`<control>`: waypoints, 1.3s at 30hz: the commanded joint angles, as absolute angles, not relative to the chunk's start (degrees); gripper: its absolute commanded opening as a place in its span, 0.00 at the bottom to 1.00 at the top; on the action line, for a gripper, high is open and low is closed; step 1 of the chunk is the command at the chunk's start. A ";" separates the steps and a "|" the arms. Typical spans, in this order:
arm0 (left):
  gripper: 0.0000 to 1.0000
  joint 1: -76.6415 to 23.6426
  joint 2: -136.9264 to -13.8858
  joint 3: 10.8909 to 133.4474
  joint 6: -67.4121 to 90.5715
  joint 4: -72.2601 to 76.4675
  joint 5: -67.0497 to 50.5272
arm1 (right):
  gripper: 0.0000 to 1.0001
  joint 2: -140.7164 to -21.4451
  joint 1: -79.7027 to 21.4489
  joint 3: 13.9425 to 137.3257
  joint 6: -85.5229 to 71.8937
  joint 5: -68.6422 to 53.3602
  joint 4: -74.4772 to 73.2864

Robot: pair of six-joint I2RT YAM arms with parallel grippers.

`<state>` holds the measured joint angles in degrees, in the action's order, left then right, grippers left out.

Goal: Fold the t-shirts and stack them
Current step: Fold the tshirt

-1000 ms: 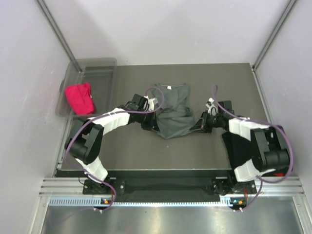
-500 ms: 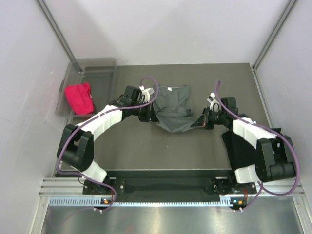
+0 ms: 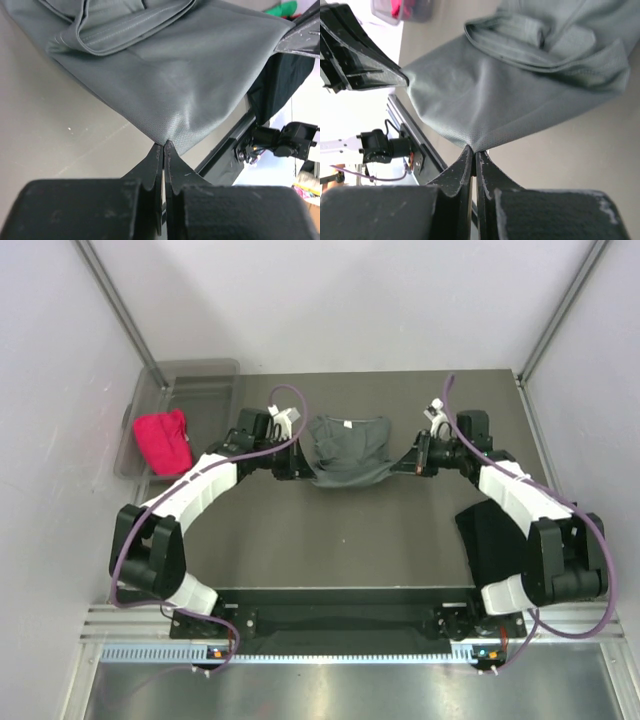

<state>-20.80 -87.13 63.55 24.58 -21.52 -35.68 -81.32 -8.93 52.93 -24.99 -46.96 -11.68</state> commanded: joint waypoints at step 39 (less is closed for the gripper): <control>0.00 -14.06 -133.94 114.68 24.35 -6.41 -26.81 | 0.01 -127.26 -8.17 98.52 -23.64 -40.96 4.75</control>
